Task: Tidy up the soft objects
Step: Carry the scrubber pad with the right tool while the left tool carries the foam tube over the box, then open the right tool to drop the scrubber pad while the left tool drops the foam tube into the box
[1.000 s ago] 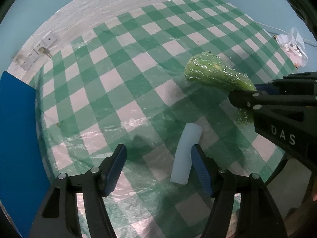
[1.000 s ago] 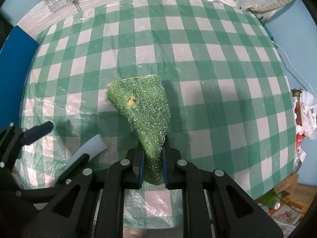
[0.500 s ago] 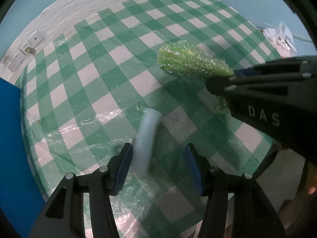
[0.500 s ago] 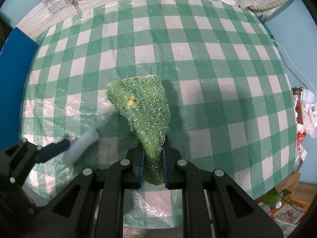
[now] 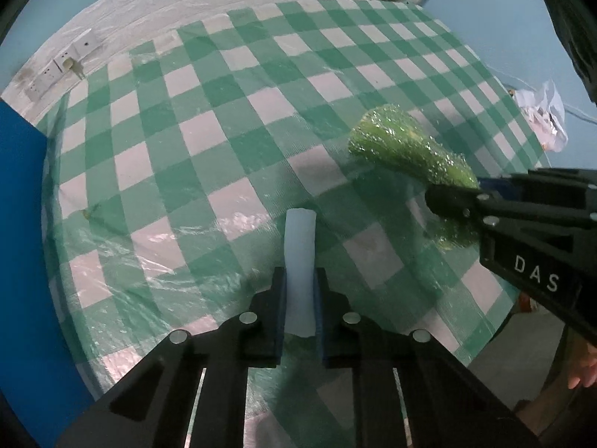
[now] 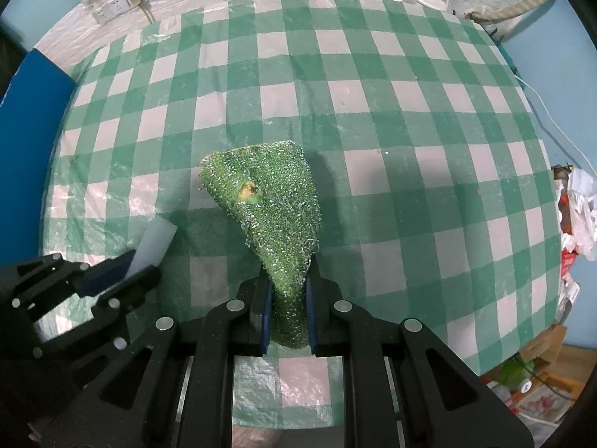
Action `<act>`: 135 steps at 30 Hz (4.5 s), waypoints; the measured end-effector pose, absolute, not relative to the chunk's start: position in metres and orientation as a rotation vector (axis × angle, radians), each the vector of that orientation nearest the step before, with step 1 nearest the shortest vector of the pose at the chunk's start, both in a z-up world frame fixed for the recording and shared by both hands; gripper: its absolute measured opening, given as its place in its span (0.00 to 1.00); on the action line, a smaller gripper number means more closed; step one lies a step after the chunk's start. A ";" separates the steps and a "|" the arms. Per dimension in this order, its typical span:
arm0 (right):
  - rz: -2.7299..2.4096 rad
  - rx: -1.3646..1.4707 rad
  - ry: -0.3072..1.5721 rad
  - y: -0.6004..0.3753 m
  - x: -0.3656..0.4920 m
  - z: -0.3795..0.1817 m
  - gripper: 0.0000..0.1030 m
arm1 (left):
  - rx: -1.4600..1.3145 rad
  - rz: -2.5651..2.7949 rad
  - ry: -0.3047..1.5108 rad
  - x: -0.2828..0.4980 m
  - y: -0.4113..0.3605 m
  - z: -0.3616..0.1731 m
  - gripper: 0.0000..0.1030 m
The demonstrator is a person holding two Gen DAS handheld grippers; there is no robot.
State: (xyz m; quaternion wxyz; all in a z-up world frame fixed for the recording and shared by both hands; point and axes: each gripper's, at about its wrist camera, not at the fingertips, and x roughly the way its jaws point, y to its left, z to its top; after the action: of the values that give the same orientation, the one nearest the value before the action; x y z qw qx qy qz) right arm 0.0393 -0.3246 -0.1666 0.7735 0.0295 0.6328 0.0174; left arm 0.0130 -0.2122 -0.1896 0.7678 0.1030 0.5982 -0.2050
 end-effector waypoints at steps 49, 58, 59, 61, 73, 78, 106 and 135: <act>0.240 -0.109 1.167 -0.220 0.031 -0.058 0.13 | 0.179 -0.185 1.028 0.025 -0.112 -0.071 0.12; 0.308 -0.144 1.140 -0.179 0.033 -0.044 0.13 | 0.140 -0.119 1.007 0.022 -0.069 -0.055 0.12; 0.313 -0.148 1.138 -0.175 0.033 -0.042 0.13 | 0.135 -0.112 1.004 0.021 -0.064 -0.054 0.12; 0.327 -0.155 1.132 -0.165 0.034 -0.039 0.13 | 0.126 -0.099 0.999 0.020 -0.055 -0.051 0.12; 0.435 -0.219 1.100 -0.090 0.041 -0.023 0.13 | 0.052 0.000 0.985 0.016 0.011 -0.045 0.12; 0.478 -0.252 1.105 -0.059 0.043 -0.026 0.13 | 0.012 0.045 0.999 0.015 0.043 -0.050 0.12; 0.519 -0.194 1.158 -0.001 0.060 -0.044 0.59 | -0.074 0.187 1.068 0.011 0.120 -0.069 0.63; 0.438 -0.118 0.949 -0.103 0.029 0.030 0.65 | 0.002 0.146 0.904 -0.008 0.079 0.012 0.93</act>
State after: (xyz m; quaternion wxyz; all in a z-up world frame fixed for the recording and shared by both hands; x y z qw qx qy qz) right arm 0.0287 -0.1028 0.0303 0.8648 -0.0564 0.4531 0.2090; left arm -0.0075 0.0793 0.0119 0.8971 0.0009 0.4362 0.0706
